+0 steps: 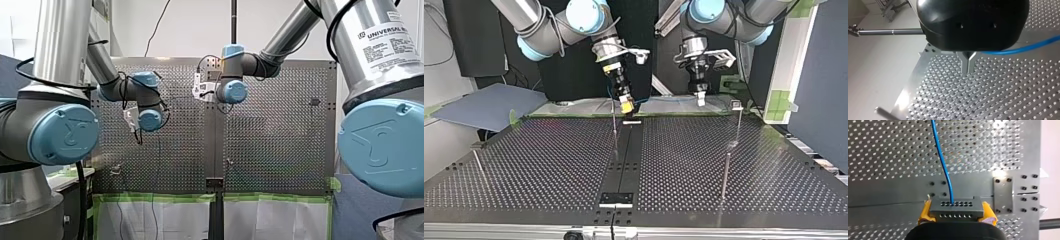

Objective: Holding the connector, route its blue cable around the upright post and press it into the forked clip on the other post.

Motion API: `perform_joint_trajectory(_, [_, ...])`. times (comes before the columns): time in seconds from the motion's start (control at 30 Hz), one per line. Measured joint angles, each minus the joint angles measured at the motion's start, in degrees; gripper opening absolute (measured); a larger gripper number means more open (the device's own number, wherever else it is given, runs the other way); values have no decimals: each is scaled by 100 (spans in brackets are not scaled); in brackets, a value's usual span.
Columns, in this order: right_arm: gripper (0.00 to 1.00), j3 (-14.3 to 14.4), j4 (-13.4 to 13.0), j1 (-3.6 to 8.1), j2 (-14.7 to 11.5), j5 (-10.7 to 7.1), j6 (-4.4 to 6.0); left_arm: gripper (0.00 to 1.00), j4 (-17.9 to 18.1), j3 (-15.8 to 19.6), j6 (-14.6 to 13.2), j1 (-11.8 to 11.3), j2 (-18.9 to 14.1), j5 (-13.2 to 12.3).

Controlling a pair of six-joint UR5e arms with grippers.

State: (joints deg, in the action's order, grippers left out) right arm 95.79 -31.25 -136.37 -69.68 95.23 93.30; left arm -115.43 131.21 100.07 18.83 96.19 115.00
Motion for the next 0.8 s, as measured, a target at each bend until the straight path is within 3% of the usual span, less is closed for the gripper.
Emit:
perform_joint_trajectory(0.23, [0, -322, 132, -18, 0, -108, -3, 0, -339, -62, 146, -341, -340, -252])
perform_joint_trajectory(0.8, [0, -1094, 765, -67, -2, -170, -72, 0, -1178, -726, 701, -1181, -1181, -194])
